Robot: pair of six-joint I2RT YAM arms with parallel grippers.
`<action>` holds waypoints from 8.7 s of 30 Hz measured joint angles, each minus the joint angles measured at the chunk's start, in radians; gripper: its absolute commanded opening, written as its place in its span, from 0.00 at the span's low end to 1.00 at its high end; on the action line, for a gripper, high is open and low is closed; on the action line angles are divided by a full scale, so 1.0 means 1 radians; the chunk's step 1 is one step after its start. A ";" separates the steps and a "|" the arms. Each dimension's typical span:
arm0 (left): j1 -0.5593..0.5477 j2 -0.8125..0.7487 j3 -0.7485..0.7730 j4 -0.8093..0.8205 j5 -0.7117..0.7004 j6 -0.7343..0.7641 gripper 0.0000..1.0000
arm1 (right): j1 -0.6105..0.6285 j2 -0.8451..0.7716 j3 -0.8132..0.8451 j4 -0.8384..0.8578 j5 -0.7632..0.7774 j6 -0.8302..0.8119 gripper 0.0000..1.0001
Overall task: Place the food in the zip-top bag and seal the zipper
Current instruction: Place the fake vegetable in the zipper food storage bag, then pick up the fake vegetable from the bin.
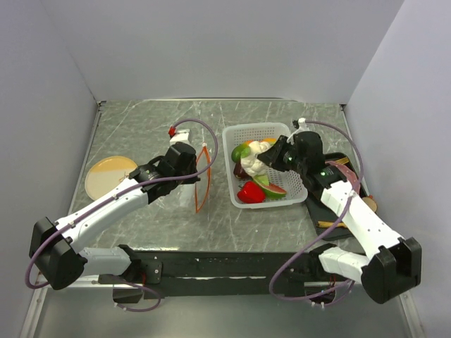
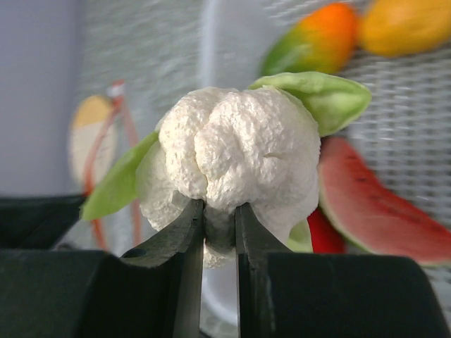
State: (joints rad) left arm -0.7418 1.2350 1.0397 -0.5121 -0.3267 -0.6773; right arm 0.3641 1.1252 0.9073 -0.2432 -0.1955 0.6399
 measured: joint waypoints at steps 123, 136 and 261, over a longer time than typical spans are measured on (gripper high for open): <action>0.005 -0.080 -0.023 0.108 0.117 -0.122 0.01 | 0.356 0.336 0.175 0.100 0.017 0.070 0.84; 0.005 -0.079 -0.010 0.080 0.065 -0.126 0.01 | 0.340 0.143 0.184 -0.024 0.164 -0.010 0.69; 0.010 -0.086 0.076 0.006 0.014 -0.112 0.01 | 0.201 0.447 0.164 -0.314 0.108 -0.157 0.46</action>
State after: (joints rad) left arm -0.7315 1.1492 1.1160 -0.5056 -0.3130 -0.7895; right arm 0.5652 1.5726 1.0710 -0.5568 -0.0879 0.4831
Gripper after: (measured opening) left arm 0.015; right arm 0.758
